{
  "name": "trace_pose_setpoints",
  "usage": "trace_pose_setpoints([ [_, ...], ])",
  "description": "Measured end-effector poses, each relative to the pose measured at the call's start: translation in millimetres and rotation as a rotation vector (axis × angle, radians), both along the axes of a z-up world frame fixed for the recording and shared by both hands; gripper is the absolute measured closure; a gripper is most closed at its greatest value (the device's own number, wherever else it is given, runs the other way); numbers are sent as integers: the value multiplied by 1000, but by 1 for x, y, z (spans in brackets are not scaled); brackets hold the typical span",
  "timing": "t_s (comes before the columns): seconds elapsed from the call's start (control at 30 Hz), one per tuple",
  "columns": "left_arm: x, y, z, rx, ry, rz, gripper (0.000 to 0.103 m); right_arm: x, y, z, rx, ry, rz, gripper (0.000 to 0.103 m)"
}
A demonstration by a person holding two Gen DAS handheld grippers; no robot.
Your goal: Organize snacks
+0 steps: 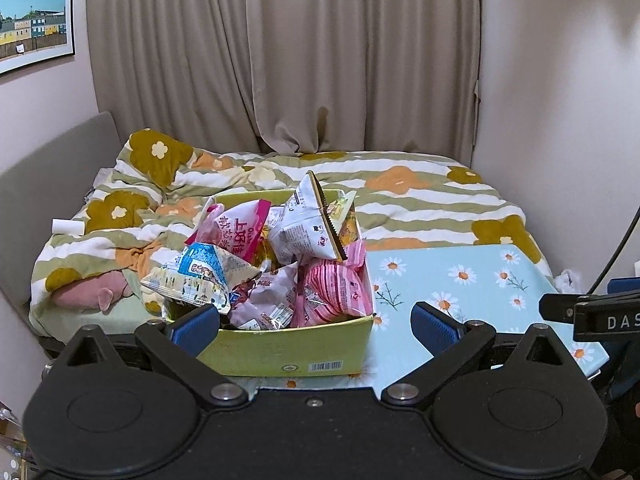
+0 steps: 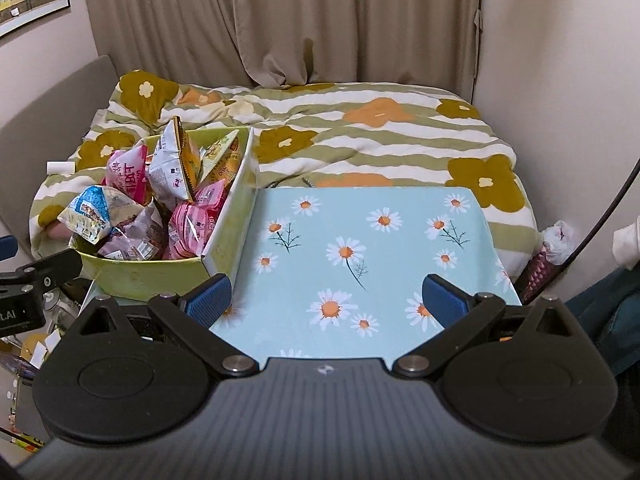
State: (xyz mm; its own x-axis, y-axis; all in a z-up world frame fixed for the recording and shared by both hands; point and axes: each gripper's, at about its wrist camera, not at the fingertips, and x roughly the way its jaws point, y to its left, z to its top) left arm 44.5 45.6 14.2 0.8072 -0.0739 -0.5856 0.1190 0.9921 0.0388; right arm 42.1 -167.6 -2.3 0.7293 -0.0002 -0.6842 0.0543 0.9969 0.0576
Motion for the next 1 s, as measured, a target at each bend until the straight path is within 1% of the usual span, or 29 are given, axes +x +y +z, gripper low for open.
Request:
trace_pose_setpoints([
  [0.53, -1, 2, 0, -2, -2, -17, 0, 1, 0, 0, -3, 5, -26, 0],
  [1.0, 3, 2, 1, -1, -5, -14, 0, 2, -1, 0, -1, 6, -26, 0],
])
